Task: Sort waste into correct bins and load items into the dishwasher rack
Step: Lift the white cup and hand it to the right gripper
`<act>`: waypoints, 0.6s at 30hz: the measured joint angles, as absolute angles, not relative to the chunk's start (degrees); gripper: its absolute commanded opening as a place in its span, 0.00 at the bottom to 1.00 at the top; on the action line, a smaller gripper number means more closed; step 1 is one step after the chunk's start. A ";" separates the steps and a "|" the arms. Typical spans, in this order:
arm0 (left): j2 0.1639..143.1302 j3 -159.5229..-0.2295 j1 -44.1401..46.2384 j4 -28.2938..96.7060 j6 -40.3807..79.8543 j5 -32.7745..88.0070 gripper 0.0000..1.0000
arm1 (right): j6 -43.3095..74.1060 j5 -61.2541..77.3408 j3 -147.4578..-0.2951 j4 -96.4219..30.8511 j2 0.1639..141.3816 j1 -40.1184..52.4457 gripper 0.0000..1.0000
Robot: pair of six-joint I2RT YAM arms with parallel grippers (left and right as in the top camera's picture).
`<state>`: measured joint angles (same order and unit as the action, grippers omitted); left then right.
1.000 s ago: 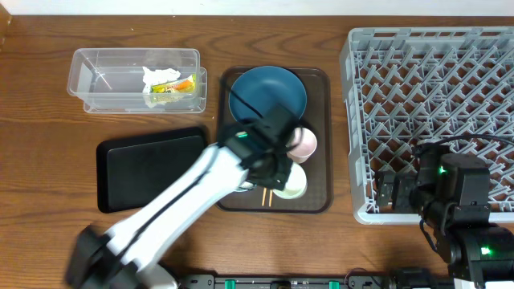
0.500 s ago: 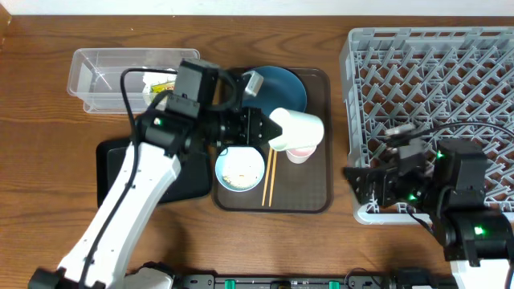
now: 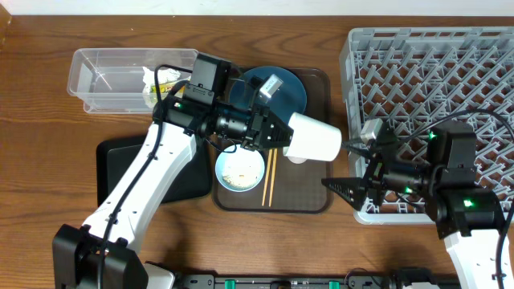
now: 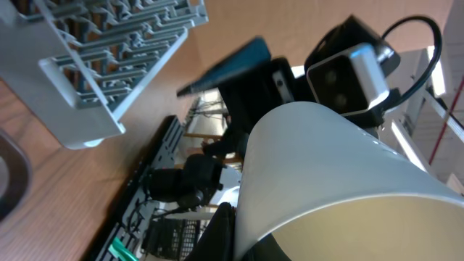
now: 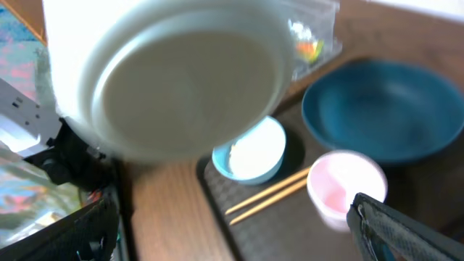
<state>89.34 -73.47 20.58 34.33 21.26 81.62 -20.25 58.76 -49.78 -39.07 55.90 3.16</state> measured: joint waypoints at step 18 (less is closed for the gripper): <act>89.34 -73.47 20.86 34.22 21.41 83.13 0.06 | -16.01 70.94 -49.80 -16.01 57.36 3.18 0.99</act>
